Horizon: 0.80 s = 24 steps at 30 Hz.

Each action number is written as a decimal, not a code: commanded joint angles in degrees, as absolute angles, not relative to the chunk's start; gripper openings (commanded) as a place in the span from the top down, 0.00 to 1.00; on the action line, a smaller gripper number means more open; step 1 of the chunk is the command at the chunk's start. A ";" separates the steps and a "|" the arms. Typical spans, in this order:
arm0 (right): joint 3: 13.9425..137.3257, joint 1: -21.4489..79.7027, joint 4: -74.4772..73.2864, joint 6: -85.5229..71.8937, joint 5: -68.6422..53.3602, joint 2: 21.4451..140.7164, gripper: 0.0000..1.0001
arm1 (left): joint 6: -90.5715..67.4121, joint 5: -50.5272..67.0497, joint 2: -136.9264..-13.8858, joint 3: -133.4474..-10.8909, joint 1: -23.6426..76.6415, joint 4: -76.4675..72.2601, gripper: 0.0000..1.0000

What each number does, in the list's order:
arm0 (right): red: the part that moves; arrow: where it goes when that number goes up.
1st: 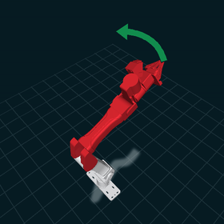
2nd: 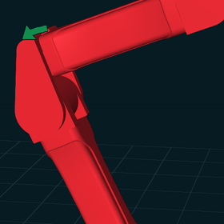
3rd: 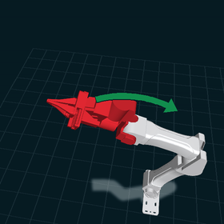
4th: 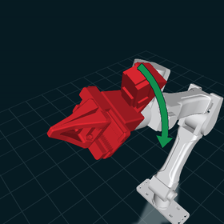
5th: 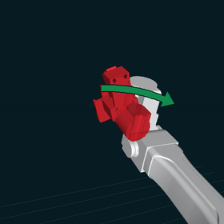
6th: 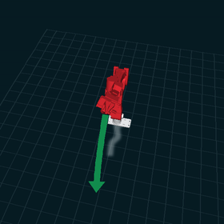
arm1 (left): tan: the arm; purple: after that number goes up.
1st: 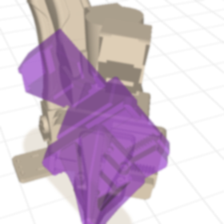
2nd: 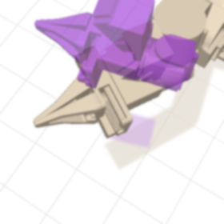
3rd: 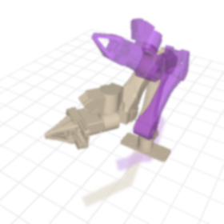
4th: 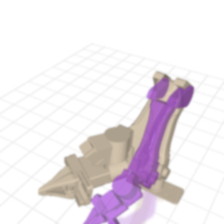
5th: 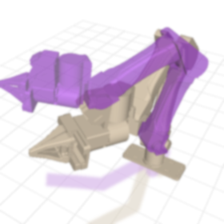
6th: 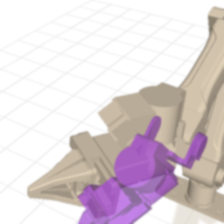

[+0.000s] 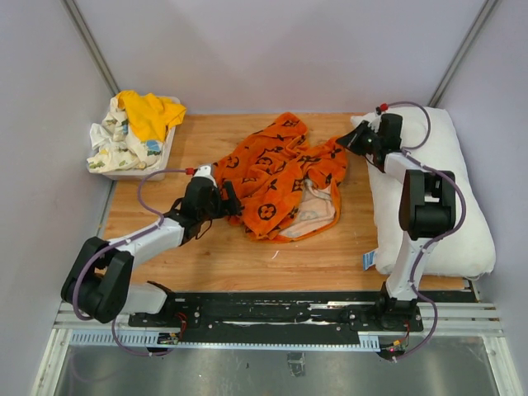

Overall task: Remove the pillowcase from the pillow
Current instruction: Fold the pillowcase at the center of the board.

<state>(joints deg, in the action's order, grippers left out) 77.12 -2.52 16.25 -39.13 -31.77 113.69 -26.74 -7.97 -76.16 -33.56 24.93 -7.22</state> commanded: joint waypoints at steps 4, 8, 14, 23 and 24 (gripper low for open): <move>79.15 -0.28 16.97 -38.36 -34.53 116.54 0.99 | -37.24 1.40 -71.05 -31.77 24.53 -13.25 0.07; 78.74 -0.18 17.34 -38.15 -34.86 116.59 0.99 | -41.23 4.19 -72.13 -30.71 24.57 -13.55 0.08; 78.01 -0.18 19.05 -39.17 -35.29 116.28 0.99 | -43.55 3.29 -74.91 -28.49 24.42 -14.47 0.09; 76.70 -0.18 21.06 -40.43 -35.46 115.99 0.99 | -47.40 7.19 -77.19 -27.33 23.47 -20.49 0.16; 76.53 -0.18 21.41 -40.69 -35.55 116.08 0.99 | -47.68 7.38 -77.87 -27.38 23.47 -21.26 0.17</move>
<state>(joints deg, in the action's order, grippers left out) 77.23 -0.71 18.35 -39.38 -34.37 116.33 -45.32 4.78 -76.18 -27.49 23.97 -15.70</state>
